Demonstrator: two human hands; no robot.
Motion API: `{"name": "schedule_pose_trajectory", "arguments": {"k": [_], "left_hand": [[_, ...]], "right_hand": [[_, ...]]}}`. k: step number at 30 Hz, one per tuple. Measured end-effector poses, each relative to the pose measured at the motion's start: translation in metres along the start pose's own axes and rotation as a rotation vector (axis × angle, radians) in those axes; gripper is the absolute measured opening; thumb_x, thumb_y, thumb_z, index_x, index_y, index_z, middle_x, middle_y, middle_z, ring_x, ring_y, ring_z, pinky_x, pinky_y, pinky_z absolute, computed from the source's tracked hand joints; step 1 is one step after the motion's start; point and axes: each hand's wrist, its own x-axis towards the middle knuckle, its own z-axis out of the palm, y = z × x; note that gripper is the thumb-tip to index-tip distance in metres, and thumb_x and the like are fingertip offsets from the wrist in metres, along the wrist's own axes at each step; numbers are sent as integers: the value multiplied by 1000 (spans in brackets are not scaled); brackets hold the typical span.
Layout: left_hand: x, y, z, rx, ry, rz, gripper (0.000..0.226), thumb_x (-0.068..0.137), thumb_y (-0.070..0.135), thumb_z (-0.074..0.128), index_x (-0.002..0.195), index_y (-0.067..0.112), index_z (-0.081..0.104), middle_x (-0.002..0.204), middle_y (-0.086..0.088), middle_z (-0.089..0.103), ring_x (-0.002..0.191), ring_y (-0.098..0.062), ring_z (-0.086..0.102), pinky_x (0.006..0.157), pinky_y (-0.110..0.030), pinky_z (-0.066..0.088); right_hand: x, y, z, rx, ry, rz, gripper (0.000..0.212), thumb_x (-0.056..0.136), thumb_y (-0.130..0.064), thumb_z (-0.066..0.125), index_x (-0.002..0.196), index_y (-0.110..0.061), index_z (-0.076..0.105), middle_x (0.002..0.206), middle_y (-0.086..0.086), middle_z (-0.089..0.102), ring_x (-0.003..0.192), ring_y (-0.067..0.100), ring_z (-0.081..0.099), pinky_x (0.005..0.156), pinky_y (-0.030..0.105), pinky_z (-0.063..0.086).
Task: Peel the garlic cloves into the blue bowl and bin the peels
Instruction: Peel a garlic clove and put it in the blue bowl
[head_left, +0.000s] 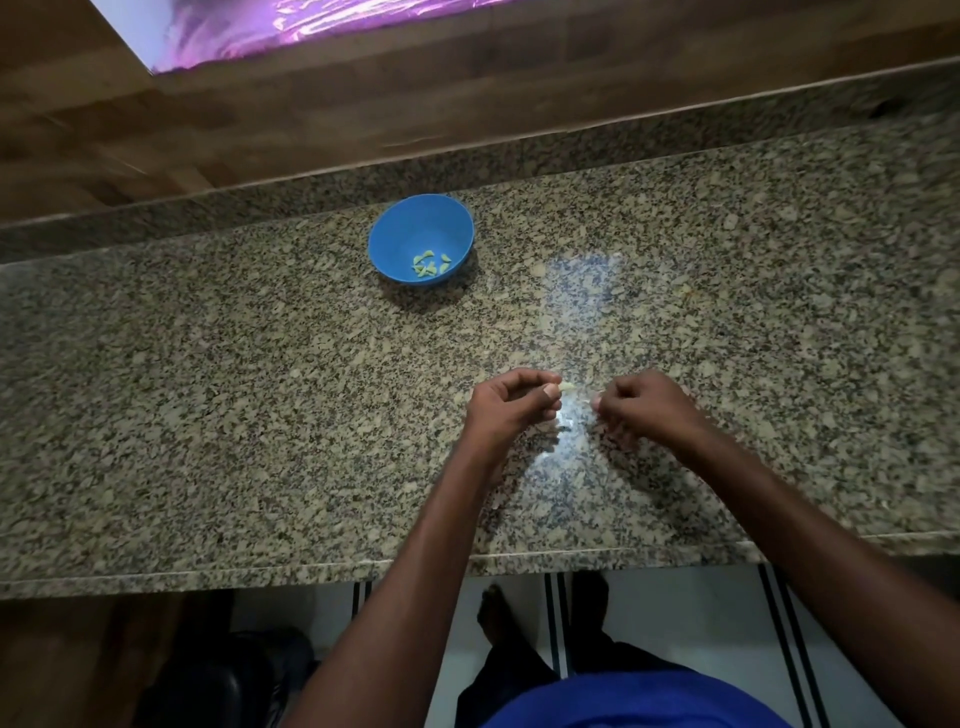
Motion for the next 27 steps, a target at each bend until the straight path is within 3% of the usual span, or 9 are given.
{"name": "schedule_pose_trajectory", "arguments": {"k": [2, 5, 9, 12, 18, 24, 27], "left_hand": [[0, 2, 3, 10, -15, 5, 17, 90, 0, 73, 106, -3, 72, 99, -11, 74, 87, -19, 67, 84, -33, 59], [-1, 2, 4, 18, -20, 9, 18, 88, -2, 75, 106, -4, 72, 97, -12, 74, 86, -18, 68, 82, -31, 58], [1, 3, 5, 26, -12, 3, 13, 88, 0, 76, 101, 2, 76, 92, -12, 74, 81, -20, 65, 82, -36, 56], [2, 4, 5, 4, -30, -11, 11, 88, 1, 75, 99, 5, 76, 90, -11, 74, 81, -21, 64, 83, -37, 54], [1, 8, 9, -142, -63, -60, 13, 91, -5, 68, 102, 3, 72, 88, -8, 73, 78, -17, 67, 77, -27, 58], [3, 2, 10, -227, 20, -142, 15, 95, -3, 63, 103, 3, 73, 83, -9, 70, 75, -16, 66, 74, -25, 58], [6, -5, 8, -39, 84, -100, 11, 94, 2, 69, 102, 6, 75, 87, -10, 74, 77, -18, 68, 76, -29, 59]], "right_hand": [[-2, -4, 3, -116, 48, -67, 6, 90, -13, 77, 91, -15, 72, 78, 1, 74, 62, 11, 71, 55, 29, 58], [-5, -10, 8, -136, 141, -155, 12, 90, -16, 76, 99, -25, 76, 85, -5, 75, 71, 11, 74, 59, 27, 57], [-10, -14, 7, 154, 103, -224, 8, 93, -15, 74, 98, -9, 76, 84, 6, 78, 76, 25, 76, 66, 33, 62], [-11, -16, 7, 169, 78, -237, 10, 92, -13, 75, 96, -4, 74, 83, 10, 77, 70, 22, 73, 63, 31, 62], [-7, -17, 5, 512, -165, -29, 9, 96, -7, 66, 94, 1, 68, 86, 16, 75, 71, 22, 69, 67, 30, 61], [-5, -9, 8, 557, -1, -44, 12, 92, -2, 70, 100, 7, 67, 90, 24, 74, 71, 25, 71, 64, 27, 61], [-3, -7, 5, 579, -5, -33, 14, 92, -2, 70, 100, 9, 67, 92, 25, 74, 73, 26, 70, 68, 29, 63]]}}
